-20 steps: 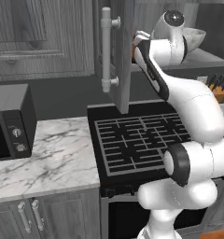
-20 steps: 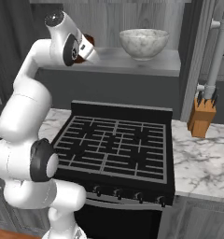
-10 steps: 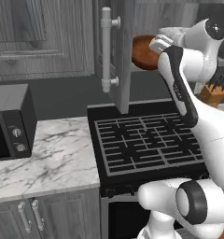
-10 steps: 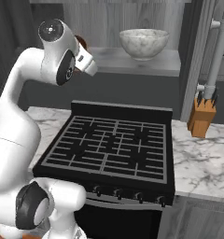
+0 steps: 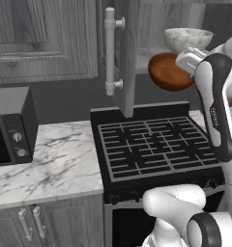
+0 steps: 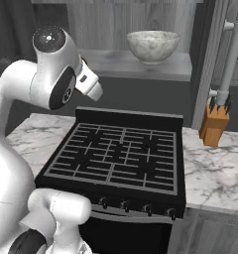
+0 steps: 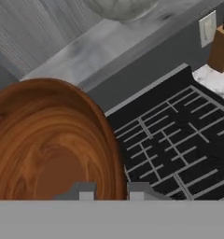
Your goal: Take the smaller bowl and place it next to the appetizer plate on the dining counter , and place the larger bowl next to the plate with cooked food.
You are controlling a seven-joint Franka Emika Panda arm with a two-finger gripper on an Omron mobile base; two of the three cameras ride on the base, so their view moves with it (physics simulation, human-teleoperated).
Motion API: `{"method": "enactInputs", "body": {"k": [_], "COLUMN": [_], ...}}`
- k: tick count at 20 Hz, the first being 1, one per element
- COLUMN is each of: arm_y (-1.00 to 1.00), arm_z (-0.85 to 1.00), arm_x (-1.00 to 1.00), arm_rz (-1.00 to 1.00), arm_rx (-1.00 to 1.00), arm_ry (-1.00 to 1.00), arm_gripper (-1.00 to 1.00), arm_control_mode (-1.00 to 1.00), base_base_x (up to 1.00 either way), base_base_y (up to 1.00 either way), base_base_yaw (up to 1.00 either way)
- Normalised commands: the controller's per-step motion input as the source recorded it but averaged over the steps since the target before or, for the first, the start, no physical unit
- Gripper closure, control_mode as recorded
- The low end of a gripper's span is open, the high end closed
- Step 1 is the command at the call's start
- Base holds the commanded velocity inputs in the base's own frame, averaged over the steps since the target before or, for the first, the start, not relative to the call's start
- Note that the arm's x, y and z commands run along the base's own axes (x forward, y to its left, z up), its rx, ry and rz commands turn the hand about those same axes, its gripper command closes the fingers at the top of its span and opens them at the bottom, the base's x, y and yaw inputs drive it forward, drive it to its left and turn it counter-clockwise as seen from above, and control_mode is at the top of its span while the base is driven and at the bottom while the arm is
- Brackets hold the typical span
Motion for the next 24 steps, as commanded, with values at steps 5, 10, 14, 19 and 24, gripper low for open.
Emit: {"method": "enactInputs", "body": {"k": [5,10,14,19,24], "arm_y": [0.00,0.00,0.00,0.00,0.00], "arm_z": [-0.29,-0.08,0.00,0.00,0.00], "arm_x": [-0.96,-0.19,0.00,0.00,0.00], "arm_rz": [0.01,0.01,0.00,0.00,0.00], "arm_rx": [-0.03,-0.01,0.00,0.00,0.00], "arm_ry": [0.22,0.05,0.00,0.00,0.00], "arm_gripper": [1.00,1.00,1.00,1.00,1.00], "arm_control_mode": [-1.00,1.00,1.00,1.00,1.00], "base_base_x": [0.00,-0.80,-1.00,-0.98,-0.64], "base_base_y": [0.00,0.00,-0.07,-0.74,-1.00], "base_base_yaw": [0.00,0.02,0.00,0.00,0.13]}}
